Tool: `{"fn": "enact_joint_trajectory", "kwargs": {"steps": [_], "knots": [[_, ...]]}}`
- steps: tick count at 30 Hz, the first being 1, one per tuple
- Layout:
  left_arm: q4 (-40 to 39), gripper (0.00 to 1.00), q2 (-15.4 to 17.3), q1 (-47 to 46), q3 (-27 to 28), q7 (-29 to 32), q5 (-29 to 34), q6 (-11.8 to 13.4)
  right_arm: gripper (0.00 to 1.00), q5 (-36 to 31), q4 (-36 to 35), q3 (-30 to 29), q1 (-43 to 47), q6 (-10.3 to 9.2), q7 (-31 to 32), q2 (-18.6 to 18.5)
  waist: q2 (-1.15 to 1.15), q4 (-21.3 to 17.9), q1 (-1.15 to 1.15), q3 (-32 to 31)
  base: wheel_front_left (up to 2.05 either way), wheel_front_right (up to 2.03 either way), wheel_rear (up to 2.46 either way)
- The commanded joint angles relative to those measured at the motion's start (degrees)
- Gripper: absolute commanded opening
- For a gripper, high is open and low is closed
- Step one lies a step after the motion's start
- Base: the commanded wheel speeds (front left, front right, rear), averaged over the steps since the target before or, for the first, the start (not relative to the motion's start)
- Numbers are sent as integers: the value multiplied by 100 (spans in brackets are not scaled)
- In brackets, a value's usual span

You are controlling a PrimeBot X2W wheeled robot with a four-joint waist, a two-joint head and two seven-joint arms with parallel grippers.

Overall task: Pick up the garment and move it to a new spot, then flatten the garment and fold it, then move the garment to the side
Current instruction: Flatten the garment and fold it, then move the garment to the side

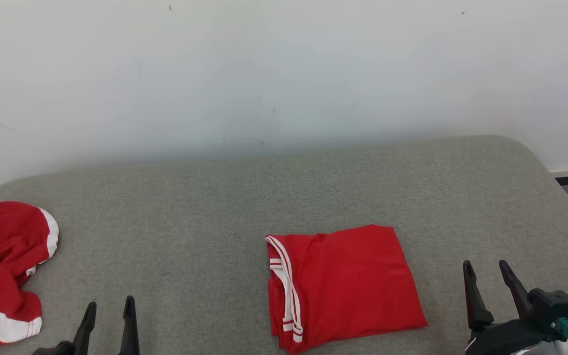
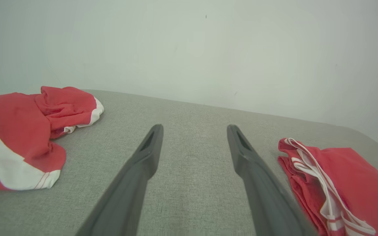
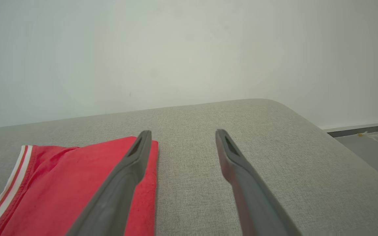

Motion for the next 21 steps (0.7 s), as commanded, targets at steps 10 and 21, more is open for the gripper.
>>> {"fn": "enact_joint_trajectory", "kwargs": {"steps": [10,21], "knots": [[-26,100,-14,289,180,-2,82,6,100,45,-130,36,52,-14,-4,49,0,-4,0,-27,0,0,0],[-82,100,-25,350,228,-2,102,6,100,-62,-131,-78,57,-14,52,144,0,44,0,-12,0,0,0]]}}
